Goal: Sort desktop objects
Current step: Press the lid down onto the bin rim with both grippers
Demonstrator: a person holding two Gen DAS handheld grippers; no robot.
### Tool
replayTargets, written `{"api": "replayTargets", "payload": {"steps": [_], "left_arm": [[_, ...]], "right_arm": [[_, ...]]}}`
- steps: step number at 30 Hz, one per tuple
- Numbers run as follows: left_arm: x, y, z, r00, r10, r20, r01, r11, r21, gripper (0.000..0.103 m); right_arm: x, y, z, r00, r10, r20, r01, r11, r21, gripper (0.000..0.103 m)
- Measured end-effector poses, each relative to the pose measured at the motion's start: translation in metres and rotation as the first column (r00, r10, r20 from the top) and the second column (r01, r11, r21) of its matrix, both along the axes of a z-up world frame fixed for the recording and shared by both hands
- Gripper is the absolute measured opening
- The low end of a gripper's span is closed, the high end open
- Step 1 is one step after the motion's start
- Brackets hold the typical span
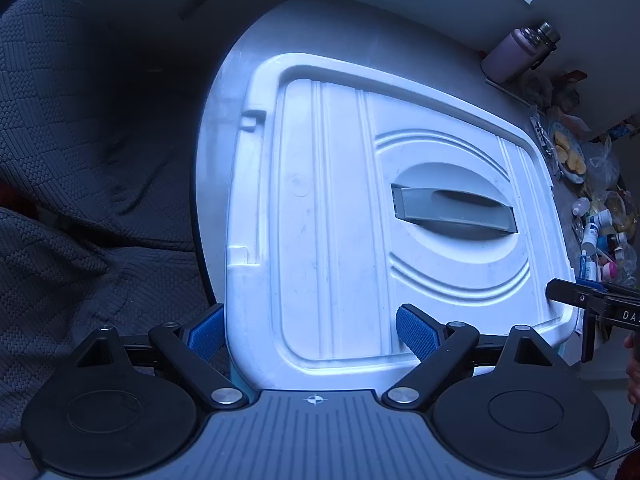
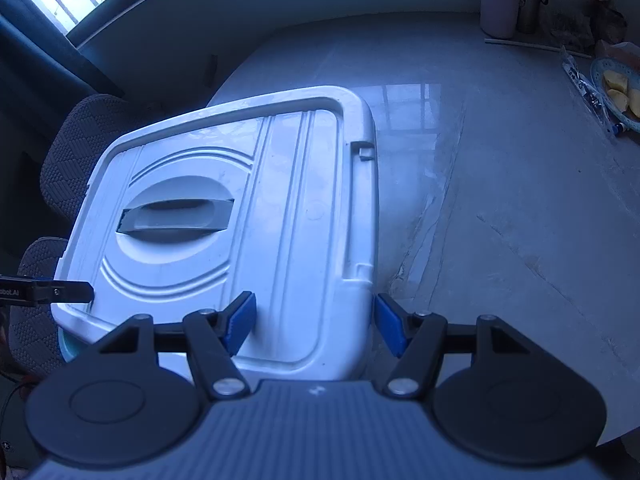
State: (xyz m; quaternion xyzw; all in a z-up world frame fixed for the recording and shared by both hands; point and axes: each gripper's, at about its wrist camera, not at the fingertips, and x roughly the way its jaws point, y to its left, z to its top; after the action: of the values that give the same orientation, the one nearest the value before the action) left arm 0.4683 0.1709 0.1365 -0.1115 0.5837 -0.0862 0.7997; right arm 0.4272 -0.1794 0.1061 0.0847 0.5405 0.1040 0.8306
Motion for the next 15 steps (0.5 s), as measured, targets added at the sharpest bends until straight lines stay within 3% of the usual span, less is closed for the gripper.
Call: {"api": "replayTargets", "payload": {"steps": [15], "left_arm": [[-0.0088, 0.0016, 0.0044, 1.000, -0.008, 0.002, 0.008, 1.000, 0.007, 0.091]], "right_arm": [[-0.0053, 0.0017, 0.0038, 1.000, 0.025, 0.015, -0.025, 0.999, -0.034, 0.065]]}}
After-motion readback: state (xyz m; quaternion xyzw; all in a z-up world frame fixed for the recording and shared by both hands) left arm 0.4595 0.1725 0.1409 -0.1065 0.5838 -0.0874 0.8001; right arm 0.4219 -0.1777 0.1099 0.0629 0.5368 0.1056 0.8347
